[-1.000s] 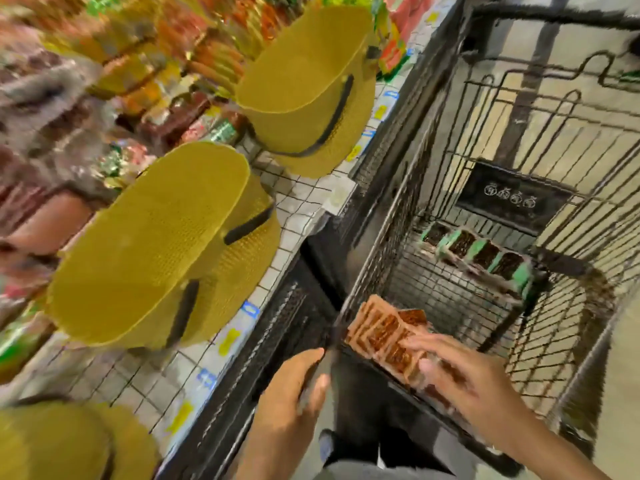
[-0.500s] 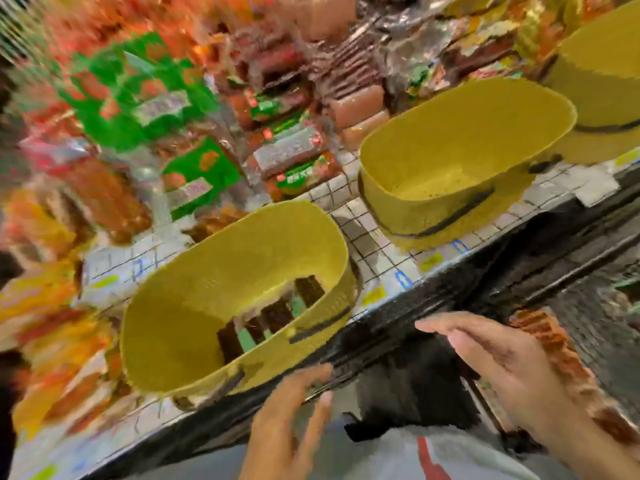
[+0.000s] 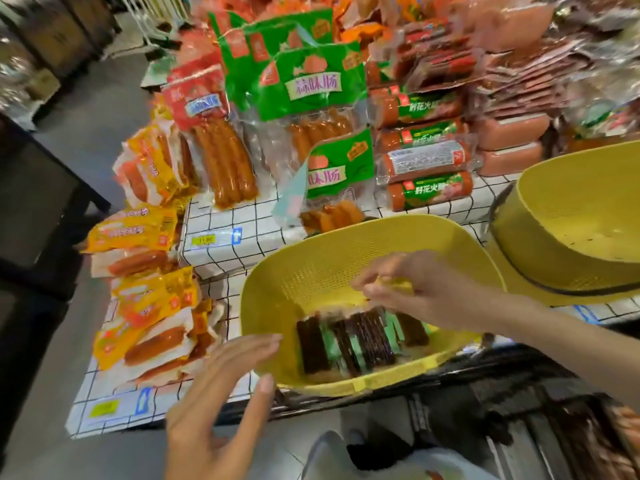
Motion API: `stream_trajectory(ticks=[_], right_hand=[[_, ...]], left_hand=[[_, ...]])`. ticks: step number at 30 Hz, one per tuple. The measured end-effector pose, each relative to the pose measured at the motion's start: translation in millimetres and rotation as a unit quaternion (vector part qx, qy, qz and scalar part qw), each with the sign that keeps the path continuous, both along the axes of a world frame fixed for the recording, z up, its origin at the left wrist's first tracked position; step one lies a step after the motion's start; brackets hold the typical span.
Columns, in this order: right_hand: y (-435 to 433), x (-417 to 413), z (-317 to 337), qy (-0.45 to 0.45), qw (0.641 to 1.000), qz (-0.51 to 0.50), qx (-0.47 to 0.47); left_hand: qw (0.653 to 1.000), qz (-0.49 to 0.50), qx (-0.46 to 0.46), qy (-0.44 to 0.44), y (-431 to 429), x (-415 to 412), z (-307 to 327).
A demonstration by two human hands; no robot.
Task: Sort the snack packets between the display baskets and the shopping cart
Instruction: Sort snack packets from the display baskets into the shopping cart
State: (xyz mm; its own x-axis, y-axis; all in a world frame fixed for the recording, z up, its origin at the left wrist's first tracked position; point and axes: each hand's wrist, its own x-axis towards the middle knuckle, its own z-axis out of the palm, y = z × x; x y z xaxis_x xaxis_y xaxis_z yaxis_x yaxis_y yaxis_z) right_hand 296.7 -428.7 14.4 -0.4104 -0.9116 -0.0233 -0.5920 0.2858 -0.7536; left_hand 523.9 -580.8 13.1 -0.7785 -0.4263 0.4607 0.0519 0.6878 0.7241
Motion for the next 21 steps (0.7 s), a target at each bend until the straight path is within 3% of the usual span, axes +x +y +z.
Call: stream_trajectory(ticks=[2,5,9,12,15,19,21], right_hand=[[-31,-6,-20,0.043,0.991,0.070,0.107],[-72,2,-56,0.138,0.942,0.168,0.257],[-102,22,-102,0.247,0.880,0.146,0.379],[-115,34,-117,0.269,0.896,0.068,0.346],[-120,35,-115,0.298,0.910,0.067,0.281],[-113,25,-104,0.233,0.933,0.045,0.271],[-106,16,-97,0.140,0.964,0.015,0.224]], left_hand=[[1.000,0.022,0.005,-0.015,-18,-2,-9],[0.998,0.035,-0.018,-0.040,-39,-7,-28],[0.997,0.034,-0.019,-0.068,-50,-13,-50],[0.998,0.017,-0.014,-0.065,-54,-14,-56],[0.998,0.007,-0.022,-0.061,-57,-14,-59],[0.998,-0.002,-0.028,-0.055,-59,-14,-62],[0.998,-0.005,-0.029,-0.055,-60,-13,-64]])
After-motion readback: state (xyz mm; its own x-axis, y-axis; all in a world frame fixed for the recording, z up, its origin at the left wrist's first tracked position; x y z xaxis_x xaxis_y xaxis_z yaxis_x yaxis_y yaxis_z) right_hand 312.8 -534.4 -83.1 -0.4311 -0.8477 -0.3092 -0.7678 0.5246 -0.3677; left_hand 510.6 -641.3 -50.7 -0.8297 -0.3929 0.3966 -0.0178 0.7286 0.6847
